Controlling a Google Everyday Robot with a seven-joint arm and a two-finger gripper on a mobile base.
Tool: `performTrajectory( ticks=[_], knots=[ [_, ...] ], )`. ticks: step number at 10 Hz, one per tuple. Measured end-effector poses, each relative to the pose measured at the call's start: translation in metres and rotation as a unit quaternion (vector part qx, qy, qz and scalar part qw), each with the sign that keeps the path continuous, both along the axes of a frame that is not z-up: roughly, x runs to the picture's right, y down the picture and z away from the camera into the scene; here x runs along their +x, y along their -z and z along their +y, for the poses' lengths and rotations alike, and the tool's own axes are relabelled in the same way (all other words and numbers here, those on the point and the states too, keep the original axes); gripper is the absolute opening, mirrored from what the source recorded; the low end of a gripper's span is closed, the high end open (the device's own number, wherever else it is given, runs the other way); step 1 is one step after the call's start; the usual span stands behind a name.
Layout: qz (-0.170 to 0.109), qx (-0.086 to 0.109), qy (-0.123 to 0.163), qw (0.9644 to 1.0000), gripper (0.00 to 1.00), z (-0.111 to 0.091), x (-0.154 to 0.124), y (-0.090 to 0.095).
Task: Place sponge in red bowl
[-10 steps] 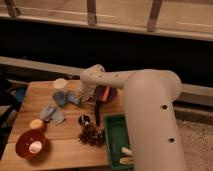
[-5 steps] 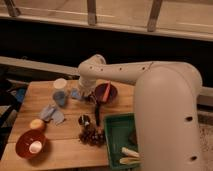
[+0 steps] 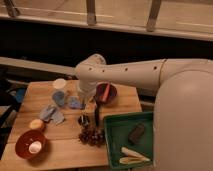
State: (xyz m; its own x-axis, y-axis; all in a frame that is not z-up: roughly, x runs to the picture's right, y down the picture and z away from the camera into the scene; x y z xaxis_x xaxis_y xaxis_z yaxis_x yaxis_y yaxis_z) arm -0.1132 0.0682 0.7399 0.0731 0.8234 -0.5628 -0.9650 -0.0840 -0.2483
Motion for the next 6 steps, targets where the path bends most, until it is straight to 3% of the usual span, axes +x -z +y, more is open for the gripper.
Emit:
performTrajectory(
  ticks=[2, 4, 6],
  knots=[
    [-0.027, -0.02, 0.023, 0.9992, 0.0, 0.021, -0.016, 0.023],
    [-0.075, -0.074, 0.049, 0.9933, 0.0, 0.047, -0.049, 0.043],
    [-0.099, -0.107, 0.065, 0.9872, 0.0, 0.06, -0.066, 0.052]
  ],
)
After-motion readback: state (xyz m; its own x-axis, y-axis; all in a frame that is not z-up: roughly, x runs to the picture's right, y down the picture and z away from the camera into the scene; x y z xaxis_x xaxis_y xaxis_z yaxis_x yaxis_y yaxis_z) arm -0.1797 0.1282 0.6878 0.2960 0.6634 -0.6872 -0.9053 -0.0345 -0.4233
